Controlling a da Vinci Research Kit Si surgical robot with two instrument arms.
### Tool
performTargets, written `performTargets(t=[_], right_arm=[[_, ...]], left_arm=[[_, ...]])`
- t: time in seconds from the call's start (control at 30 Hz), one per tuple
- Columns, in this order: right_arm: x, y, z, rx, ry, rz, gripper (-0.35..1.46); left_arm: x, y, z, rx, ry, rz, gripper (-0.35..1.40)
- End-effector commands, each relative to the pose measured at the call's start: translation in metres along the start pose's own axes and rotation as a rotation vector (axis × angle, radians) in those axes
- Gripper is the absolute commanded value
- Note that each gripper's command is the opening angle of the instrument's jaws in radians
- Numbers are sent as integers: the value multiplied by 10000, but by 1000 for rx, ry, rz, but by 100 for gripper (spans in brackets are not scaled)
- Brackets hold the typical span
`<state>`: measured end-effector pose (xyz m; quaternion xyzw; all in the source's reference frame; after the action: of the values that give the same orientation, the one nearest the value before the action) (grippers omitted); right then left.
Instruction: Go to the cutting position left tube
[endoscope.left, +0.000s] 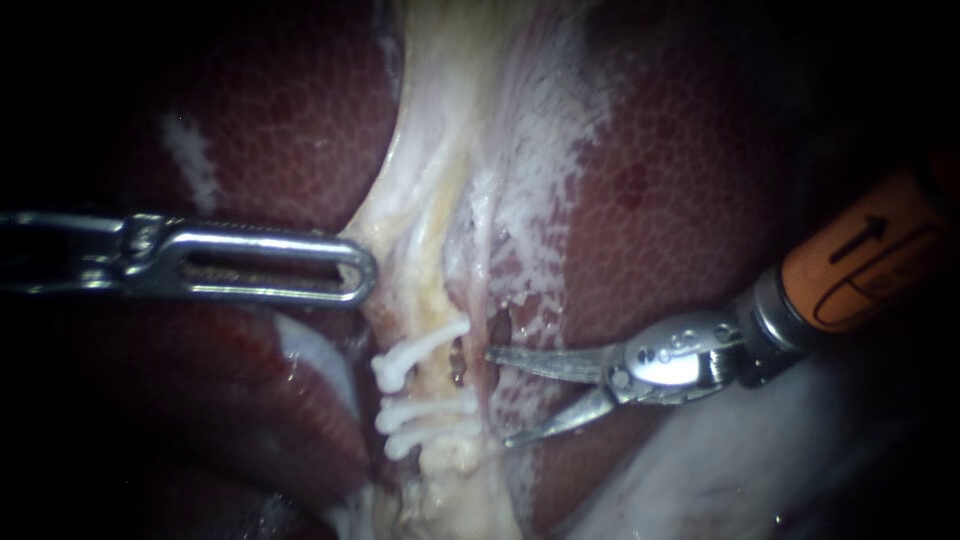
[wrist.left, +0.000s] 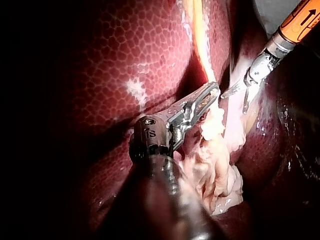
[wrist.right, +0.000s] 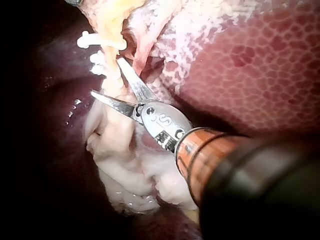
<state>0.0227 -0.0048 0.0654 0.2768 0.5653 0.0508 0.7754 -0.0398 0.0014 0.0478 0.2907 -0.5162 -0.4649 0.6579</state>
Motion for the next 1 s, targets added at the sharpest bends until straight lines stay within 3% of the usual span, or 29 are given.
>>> performTargets(t=[0.03, 0.6, 1.0], right_arm=[[1, 1, 2, 1, -7, 0, 139], [7, 12, 10, 44, -137, 7, 126], [10, 23, 7, 53, -162, -14, 123]], left_arm=[[0, 0, 0, 0, 0, 0, -35], [0, -2, 0, -1, 0, 0, -35], [0, -4, 0, -2, -1, 0, -35]])
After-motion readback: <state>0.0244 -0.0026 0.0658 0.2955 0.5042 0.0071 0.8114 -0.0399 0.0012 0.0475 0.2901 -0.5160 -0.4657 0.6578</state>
